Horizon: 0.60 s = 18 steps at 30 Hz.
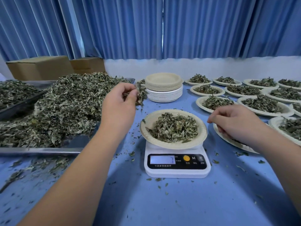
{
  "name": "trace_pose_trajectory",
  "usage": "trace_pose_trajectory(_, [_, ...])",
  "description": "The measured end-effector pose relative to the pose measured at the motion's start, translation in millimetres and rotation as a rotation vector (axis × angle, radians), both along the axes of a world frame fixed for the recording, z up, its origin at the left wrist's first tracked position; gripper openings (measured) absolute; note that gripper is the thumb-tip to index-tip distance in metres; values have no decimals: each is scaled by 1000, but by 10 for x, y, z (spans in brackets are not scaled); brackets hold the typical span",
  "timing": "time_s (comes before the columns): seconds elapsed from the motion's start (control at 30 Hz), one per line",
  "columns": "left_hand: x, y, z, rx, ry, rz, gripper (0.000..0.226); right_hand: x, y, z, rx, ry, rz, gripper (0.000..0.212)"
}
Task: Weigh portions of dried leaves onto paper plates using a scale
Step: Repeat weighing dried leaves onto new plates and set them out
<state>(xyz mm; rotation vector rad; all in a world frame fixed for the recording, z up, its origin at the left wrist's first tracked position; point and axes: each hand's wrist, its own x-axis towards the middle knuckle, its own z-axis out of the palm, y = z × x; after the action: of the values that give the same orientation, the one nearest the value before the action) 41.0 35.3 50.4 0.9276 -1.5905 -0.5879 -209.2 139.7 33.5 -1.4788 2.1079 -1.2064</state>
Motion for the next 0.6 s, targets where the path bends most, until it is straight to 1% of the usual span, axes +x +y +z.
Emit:
trace_pose_trajectory(0.07, [108, -70, 17, -28, -26, 95, 14, 2, 5, -2, 6, 6, 8, 19])
trace_pose_trajectory(0.2, [338, -208, 31, -43, -141, 290, 8, 5, 14, 0, 3, -4, 16, 20])
trace_pose_trajectory(0.33, [576, -364, 14, 39, -164, 430, 13, -1, 16, 6, -2, -18, 15, 24])
trace_pose_trajectory(0.4, [664, -434, -34, 107, -229, 459, 14, 3, 16, 6, -1, -24, 19, 23])
trace_pose_trajectory(0.47, [693, -444, -80, 192, -343, 439, 17, 7, 10, 2, 2, -31, 17, 22])
trace_pose_trajectory(0.53, [654, -410, -122, 297, -561, 451, 32, 5, 0, -3, 12, -54, 5, 21])
trace_pose_trajectory(0.57, [610, -376, -130, 304, -687, 492, 38, 8, -8, -5, 21, -71, 1, 20])
trace_pose_trajectory(0.6, [546, -343, -134, 259, -762, 522, 40, 13, -15, -9, 32, -86, 0, 19])
